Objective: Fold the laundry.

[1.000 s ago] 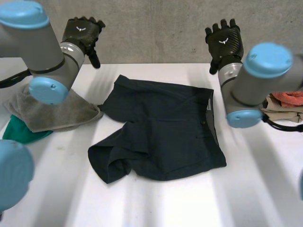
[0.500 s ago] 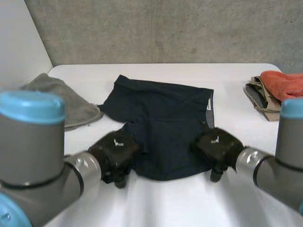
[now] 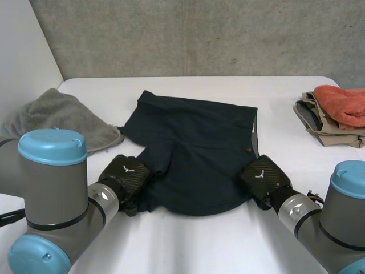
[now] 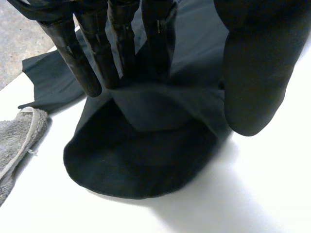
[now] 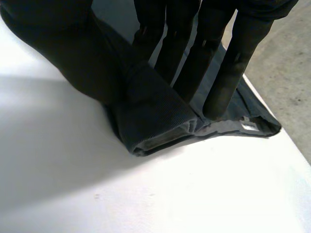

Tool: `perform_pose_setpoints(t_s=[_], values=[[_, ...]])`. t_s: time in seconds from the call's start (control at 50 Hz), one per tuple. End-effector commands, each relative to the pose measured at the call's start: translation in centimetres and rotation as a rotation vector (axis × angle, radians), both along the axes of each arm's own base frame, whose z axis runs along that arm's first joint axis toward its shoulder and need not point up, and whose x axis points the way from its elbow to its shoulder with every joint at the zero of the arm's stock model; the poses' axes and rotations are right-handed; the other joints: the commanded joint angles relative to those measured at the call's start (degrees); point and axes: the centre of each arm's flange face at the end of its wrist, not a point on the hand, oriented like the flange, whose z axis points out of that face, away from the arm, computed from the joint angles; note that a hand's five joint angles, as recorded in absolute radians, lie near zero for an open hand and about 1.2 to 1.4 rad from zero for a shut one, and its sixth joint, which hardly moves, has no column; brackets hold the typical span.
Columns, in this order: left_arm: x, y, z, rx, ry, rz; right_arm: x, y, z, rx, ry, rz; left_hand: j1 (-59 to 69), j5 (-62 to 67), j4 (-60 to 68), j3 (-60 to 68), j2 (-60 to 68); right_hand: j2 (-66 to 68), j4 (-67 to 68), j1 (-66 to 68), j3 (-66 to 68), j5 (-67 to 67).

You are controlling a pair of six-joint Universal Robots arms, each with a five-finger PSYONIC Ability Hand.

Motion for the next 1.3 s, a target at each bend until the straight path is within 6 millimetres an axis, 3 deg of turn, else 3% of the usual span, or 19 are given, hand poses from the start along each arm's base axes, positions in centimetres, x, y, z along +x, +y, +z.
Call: perform_pose_setpoints(t_s=[0.02,0.18,0.26,0.28,0.34,0.42,0.54,0.6,0.66,0.72,0.88,0.98,1.08,1.18,1.3], values=[[-0.1,0.2,-0.3,-0.022,-0.022,-0.022,0.0,-0.6,0.6,-0.030,-0.028,-0.045,0.34,1.62,1.51,0.31,0.60,14.22,13.74,19.98,13.95,15.35],[0.1,0.0,-1.6,-0.041,-0.079,-0.047,0.0,-0.4,1.5,-0.025,-0.059,-0.076,4.69,5.97,5.86,4.67,4.95,14.22,13.74,19.98,13.95,15.35],[0.2,-0.2,-2.3,-0.040,-0.117,-0.064,-0.2,-0.3,2.3,-0.031,-0.072,-0.096,19.97,21.25,21.14,19.95,20.23,14.22,13.74,19.98,13.95,15.35],[0.2,-0.1,-2.3,-0.041,-0.131,-0.074,-0.2,-0.4,2.7,-0.035,-0.071,-0.101,32.51,33.79,33.68,32.48,32.77,14.22,13.74,19.98,13.95,15.35],[0.3,0.0,-2.3,-0.039,-0.147,-0.079,-0.4,-0.2,3.3,-0.036,-0.070,-0.107,52.41,53.69,53.58,52.39,52.67,14.22,13.74,19.98,13.95,15.35],[0.8,0.8,-1.5,-0.023,-0.168,-0.085,-0.9,0.6,4.3,-0.009,-0.031,-0.107,52.46,53.74,53.63,52.44,52.73,14.22,13.74,19.98,13.95,15.35],[2.0,4.1,2.2,-0.022,-0.185,-0.126,-2.7,3.4,6.1,0.071,0.194,-0.039,52.46,53.74,53.63,52.44,52.73,14.22,13.74,19.98,13.95,15.35],[2.8,6.3,2.9,0.032,-0.239,-0.171,-3.9,5.0,6.5,0.152,0.339,0.011,52.46,53.74,53.63,52.44,52.73,14.22,13.74,19.98,13.95,15.35],[3.3,7.3,3.1,0.092,-0.286,-0.206,-4.6,5.8,7.0,0.203,0.425,0.064,52.46,53.74,53.63,52.44,52.73,14.22,13.74,19.98,13.95,15.35],[3.5,7.3,3.4,0.112,-0.303,-0.214,-4.2,5.6,7.4,0.192,0.405,0.069,52.46,53.74,53.63,52.44,52.73,14.22,13.74,19.98,13.95,15.35],[1.1,1.5,4.9,-0.053,-0.175,-0.157,-2.3,2.7,8.2,0.127,0.244,-0.007,52.46,53.74,53.63,52.44,52.73,14.22,13.74,19.98,13.95,15.35],[-1.8,-4.5,7.3,-0.255,-0.046,-0.093,-2.0,-1.6,8.6,0.045,0.143,-0.169,52.46,53.74,53.63,52.44,52.73,14.22,13.74,19.98,13.95,15.35],[-4.3,-8.9,9.5,-0.395,0.061,-0.066,-2.0,-5.0,9.3,-0.034,0.059,-0.294,52.46,53.74,53.63,52.44,52.73,14.22,13.74,19.98,13.95,15.35],[-6.8,-12.8,9.8,-0.478,0.139,-0.061,-1.1,-8.0,9.1,-0.118,-0.043,-0.323,52.46,53.74,53.63,52.44,52.73,14.22,13.74,19.98,13.95,15.35],[-9.2,-17.0,8.0,-0.528,0.201,-0.044,0.6,-12.1,7.9,-0.246,-0.136,-0.353,52.46,53.74,53.63,52.44,52.73,14.22,13.74,19.98,13.95,15.35]])
